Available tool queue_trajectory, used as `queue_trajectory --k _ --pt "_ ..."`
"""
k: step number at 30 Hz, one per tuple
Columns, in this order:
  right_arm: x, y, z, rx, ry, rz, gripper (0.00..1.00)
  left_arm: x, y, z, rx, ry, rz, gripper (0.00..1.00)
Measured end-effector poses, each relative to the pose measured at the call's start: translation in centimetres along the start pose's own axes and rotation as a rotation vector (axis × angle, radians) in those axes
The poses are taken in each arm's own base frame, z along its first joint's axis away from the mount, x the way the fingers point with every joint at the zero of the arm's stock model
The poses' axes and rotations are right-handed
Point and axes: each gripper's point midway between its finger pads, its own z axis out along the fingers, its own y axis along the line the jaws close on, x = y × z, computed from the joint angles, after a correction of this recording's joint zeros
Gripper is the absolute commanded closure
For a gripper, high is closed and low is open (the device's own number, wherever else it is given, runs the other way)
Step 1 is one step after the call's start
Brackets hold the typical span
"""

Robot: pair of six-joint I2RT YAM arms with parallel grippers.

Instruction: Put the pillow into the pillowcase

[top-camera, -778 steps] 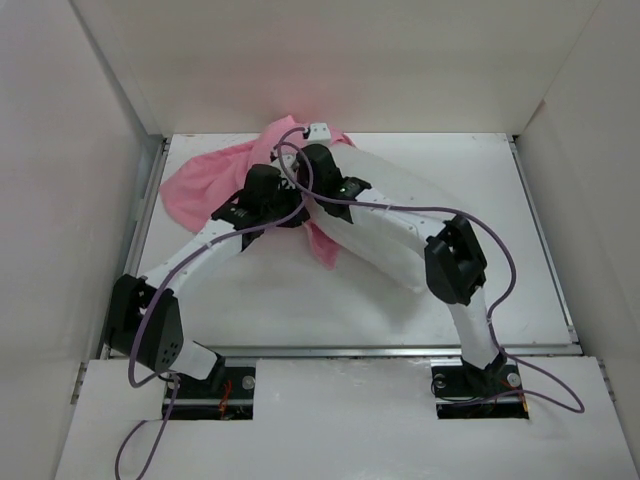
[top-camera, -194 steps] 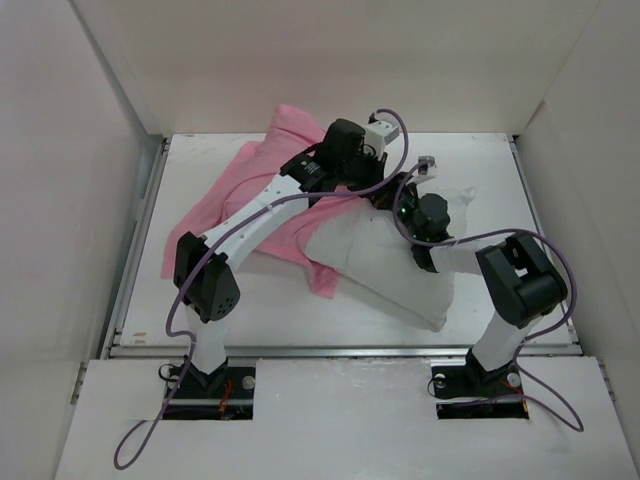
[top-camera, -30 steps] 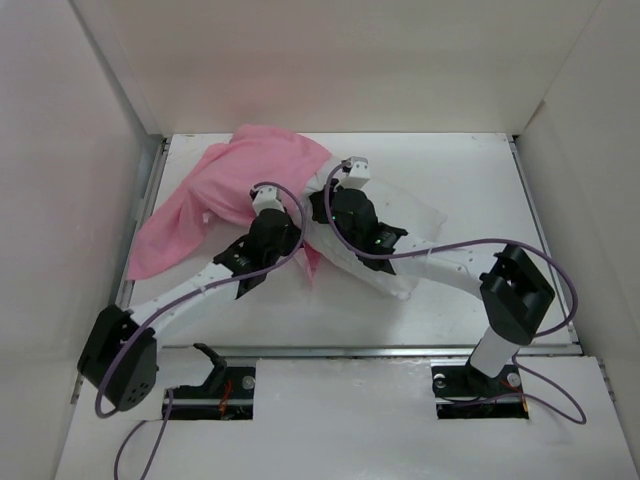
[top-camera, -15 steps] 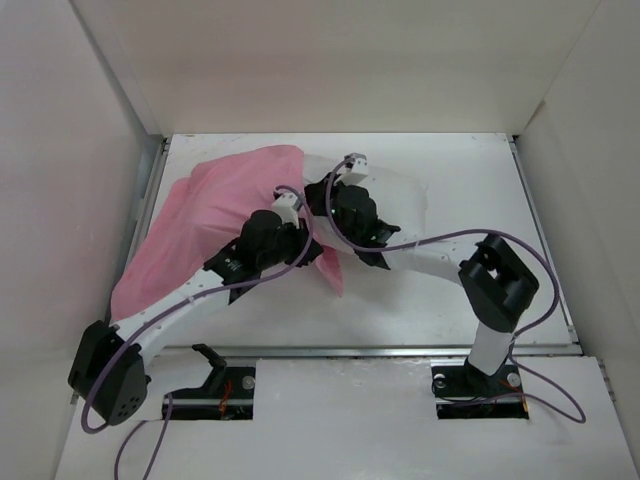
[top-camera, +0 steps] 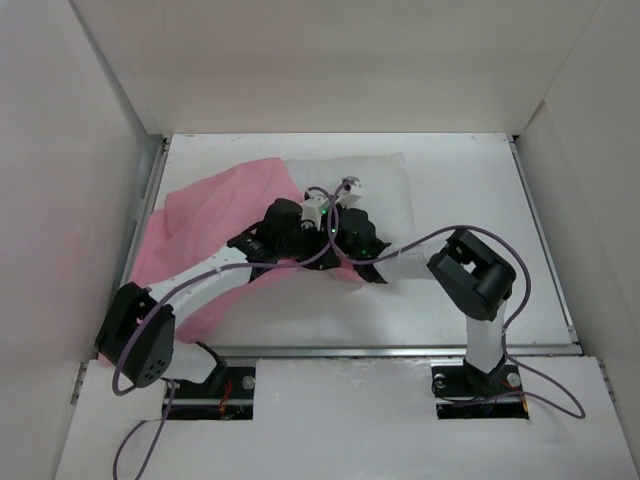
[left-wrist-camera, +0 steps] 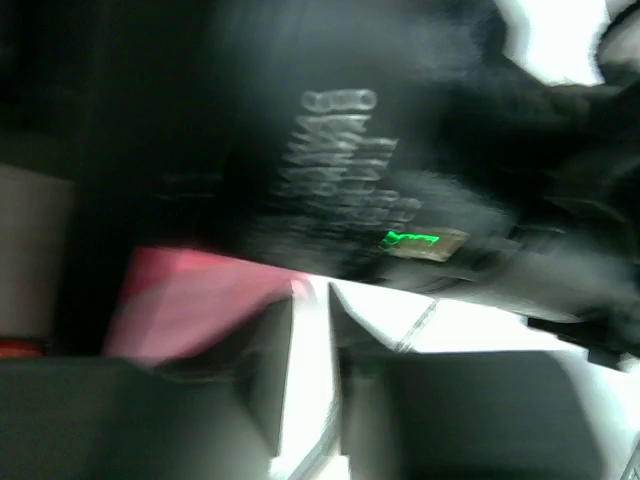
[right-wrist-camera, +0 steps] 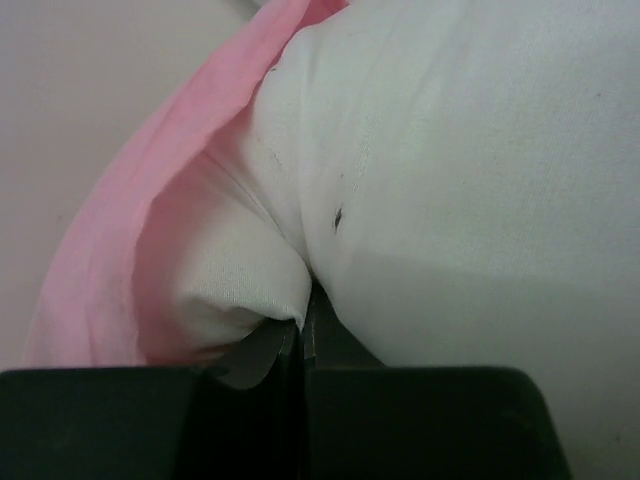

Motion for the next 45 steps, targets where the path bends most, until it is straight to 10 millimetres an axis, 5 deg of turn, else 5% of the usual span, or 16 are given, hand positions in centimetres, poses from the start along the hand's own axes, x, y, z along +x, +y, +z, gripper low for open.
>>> queue_trajectory --k 4,8,9,10,16,17,19,21,26,29,33,36,45 --pt "0.5 -0.2 -1.2 -0.012 0.036 0.001 0.78 -0.6 -3.8 -0.5 0.127 0.038 0.036 0.46" --pt "-0.8 0.6 -3.1 -0.036 0.051 -0.01 0.49 -1.4 -6.4 -2.1 0.178 0.041 0.073 0.37" --pt "-1.2 0.8 -3.5 -0.043 0.054 -0.011 0.44 -2.2 -7.0 -2.6 0.183 0.021 0.088 0.09" --pt "-1.5 0.7 -3.9 -0.039 0.061 -0.016 0.41 -2.9 -7.5 -3.2 0.189 -0.001 0.107 0.0" --pt "-5.5 1.1 -5.7 -0.041 0.061 -0.07 0.28 -7.6 -8.3 -6.6 0.065 -0.138 0.141 0.0" --pt "-6.2 0.9 -6.0 -0.022 0.058 -0.088 0.15 -8.1 -8.4 -7.0 0.036 -0.152 0.13 0.0" --pt "-7.4 -0.2 -6.6 0.042 0.042 -0.109 0.11 -10.1 -8.1 -8.2 -0.044 -0.217 0.112 0.0" --pt "-10.0 -0.2 -7.7 0.077 -0.005 -0.132 0.0 -13.0 -5.7 -9.8 -0.185 -0.315 0.061 0.0" --pt "-14.8 -0.7 -9.5 0.179 -0.091 -0.19 0.0 -18.1 2.4 -12.3 -0.533 -0.448 -0.091 0.04" --pt "-17.4 -2.6 -9.5 0.266 -0.123 -0.211 0.0 -18.2 6.7 -11.0 -0.677 -0.399 -0.13 0.08" --pt "-19.3 -5.9 -9.1 0.371 -0.126 -0.241 0.0 -16.2 10.8 -7.1 -0.784 -0.239 -0.126 0.26" --pt "-19.2 -8.2 -8.6 0.421 -0.088 -0.261 0.0 -14.6 13.1 -5.8 -0.873 -0.139 -0.119 0.51" --pt "-17.7 -10.5 -8.1 0.459 -0.006 -0.281 0.0 -14.1 14.9 -7.6 -1.043 -0.109 -0.134 0.6"
